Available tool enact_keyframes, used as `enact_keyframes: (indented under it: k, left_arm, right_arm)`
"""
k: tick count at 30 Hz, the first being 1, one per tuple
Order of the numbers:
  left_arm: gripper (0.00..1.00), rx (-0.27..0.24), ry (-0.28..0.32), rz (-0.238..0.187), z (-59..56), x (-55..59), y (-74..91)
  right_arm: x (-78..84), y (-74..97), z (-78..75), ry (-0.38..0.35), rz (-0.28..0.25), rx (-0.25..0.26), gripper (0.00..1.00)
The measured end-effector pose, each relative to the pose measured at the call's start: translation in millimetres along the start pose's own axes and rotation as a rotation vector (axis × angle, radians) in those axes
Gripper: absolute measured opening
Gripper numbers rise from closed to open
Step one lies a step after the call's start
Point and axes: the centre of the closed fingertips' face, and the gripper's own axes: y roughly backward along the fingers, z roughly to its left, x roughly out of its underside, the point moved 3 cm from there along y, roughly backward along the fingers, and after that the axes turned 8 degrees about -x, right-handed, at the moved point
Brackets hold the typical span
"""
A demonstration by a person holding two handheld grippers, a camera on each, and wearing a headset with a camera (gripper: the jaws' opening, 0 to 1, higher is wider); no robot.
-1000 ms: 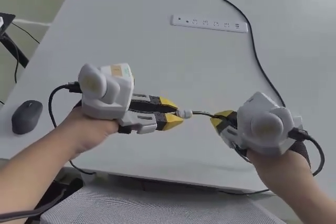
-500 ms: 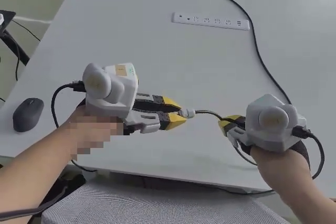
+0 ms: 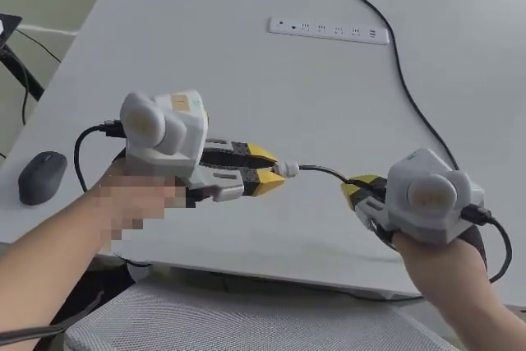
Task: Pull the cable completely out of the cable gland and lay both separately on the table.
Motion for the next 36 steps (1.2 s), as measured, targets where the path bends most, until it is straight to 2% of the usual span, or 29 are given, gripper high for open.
enact_keyframes:
  k: [5,8,10,12,15,18,20,23,24,27,36]
  left_arm:
    - [0.15,-0.006,0.004,-0.002,2.7,0.2,0.6]
    - [0.15,-0.010,0.006,-0.003,3.2,0.0,1.1]
    - [0.15,-0.011,0.008,-0.003,3.5,-0.3,1.3]
    - [0.15,-0.009,0.005,0.000,3.2,-0.4,1.7]
    - [0.15,-0.006,0.004,0.002,3.1,-1.0,2.4]
    - [0.15,-0.007,0.002,0.003,3.9,-1.3,3.1]
    - [0.15,-0.004,0.000,0.004,3.6,-1.0,3.2]
    - [0.15,0.001,-0.005,0.006,3.0,-0.4,3.1]
    - [0.15,-0.001,-0.008,0.005,3.3,-0.5,3.1]
    - [0.15,0.001,-0.007,0.005,2.2,-1.0,3.4]
    - [0.15,0.010,-0.023,-0.001,-0.8,-2.7,2.1]
  right_arm:
    - [-1.5,0.1,1.1,0.017,-0.002,0.005,0.02]
    - [-5.8,1.8,1.1,0.021,-0.011,0.010,0.10]
    - [-10.2,4.0,3.5,0.036,-0.015,0.007,0.12]
    - [-20.3,4.9,12.3,0.106,-0.027,-0.019,0.14]
    - [-28.8,3.4,24.5,0.202,-0.010,-0.046,0.14]
    - [-40.9,0.3,37.4,0.328,0.005,-0.064,0.14]
    - [-47.7,-1.4,43.8,0.384,0.003,-0.071,0.13]
    - [-57.6,-4.7,50.5,0.531,0.012,-0.057,0.09]
    - [-57.7,-6.3,53.0,0.550,0.023,-0.063,0.09]
    - [-59.3,-9.4,60.0,0.552,0.018,-0.088,0.09]
    - [-62.1,-10.0,67.6,0.583,0.006,-0.110,0.07]
